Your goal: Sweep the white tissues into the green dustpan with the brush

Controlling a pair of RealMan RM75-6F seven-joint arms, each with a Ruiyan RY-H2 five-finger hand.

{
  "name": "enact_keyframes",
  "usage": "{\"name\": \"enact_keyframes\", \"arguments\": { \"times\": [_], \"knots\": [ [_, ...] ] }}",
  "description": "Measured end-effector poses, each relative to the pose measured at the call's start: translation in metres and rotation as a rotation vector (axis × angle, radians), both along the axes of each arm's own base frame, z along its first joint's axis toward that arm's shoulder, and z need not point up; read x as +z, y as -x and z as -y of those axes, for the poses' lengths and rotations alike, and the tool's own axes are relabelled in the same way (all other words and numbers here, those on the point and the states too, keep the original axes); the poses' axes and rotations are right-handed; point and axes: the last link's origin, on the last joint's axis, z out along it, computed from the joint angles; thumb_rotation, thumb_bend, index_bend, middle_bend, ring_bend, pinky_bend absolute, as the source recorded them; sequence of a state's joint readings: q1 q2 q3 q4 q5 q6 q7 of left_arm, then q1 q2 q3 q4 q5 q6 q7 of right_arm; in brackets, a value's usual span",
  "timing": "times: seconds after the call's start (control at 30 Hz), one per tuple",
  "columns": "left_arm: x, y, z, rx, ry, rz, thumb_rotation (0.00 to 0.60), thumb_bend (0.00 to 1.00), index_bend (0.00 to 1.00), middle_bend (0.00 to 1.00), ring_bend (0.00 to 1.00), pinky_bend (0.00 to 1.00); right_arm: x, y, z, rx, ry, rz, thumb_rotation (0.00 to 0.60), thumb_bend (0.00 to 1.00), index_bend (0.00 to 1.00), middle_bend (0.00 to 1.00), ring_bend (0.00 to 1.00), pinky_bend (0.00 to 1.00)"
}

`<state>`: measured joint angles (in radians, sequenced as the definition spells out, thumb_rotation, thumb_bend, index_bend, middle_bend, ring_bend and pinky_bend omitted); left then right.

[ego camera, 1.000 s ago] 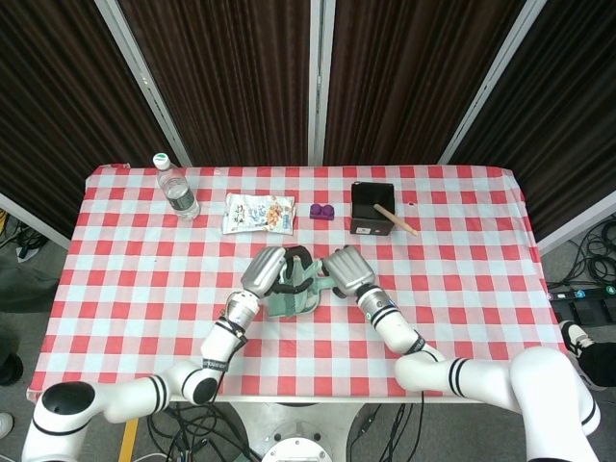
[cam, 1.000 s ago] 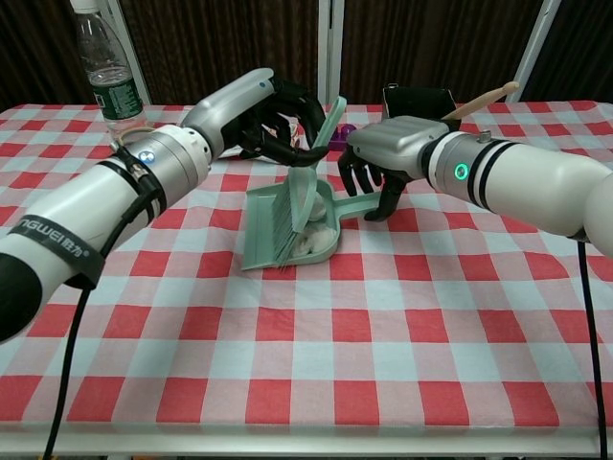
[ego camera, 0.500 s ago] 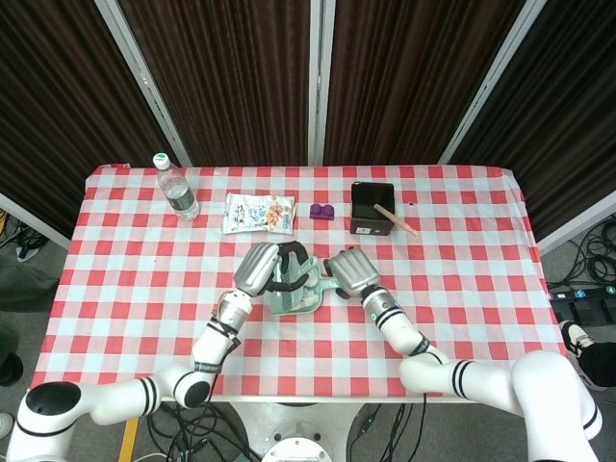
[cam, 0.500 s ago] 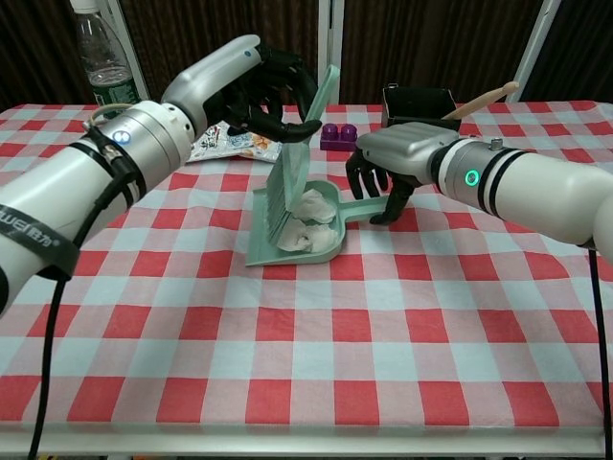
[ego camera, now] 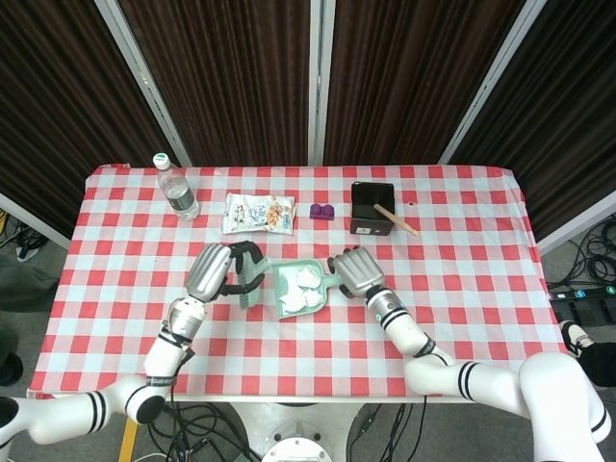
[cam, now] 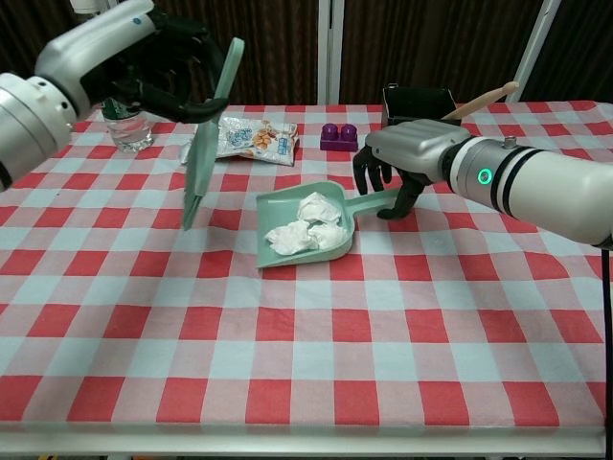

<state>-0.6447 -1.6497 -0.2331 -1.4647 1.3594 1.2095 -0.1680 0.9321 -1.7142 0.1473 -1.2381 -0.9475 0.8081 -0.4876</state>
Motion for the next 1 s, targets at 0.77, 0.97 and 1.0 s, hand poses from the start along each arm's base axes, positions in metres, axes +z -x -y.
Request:
{"name": "enact_keyframes", "arguments": {
  "times": [0.77, 0.97, 1.0],
  "knots": [
    [0.002, 0.045, 0.002, 0.008, -0.046, -0.648, 0.6, 0.49, 0.54, 0.51, 0.65, 0.91, 0.087, 0.033, -0.016, 0.021, 0.145, -0.025, 0.6, 0.15, 0.11, 0.26, 0.23, 0.32],
    [-0.01, 0.043, -0.002, 0.029, 0.026, -0.762, 0.6, 0.42, 0.41, 0.44, 0.6, 0.91, 0.129, 0.051, -0.031, 0.026, 0.207, -0.018, 0.6, 0.15, 0.11, 0.26, 0.23, 0.32],
    [-0.012, 0.042, -0.002, 0.035, 0.04, -0.767, 0.6, 0.41, 0.39, 0.43, 0.59, 0.91, 0.134, 0.054, -0.033, 0.024, 0.215, -0.014, 0.6, 0.15, 0.11, 0.26, 0.23, 0.32]
  ]
}}
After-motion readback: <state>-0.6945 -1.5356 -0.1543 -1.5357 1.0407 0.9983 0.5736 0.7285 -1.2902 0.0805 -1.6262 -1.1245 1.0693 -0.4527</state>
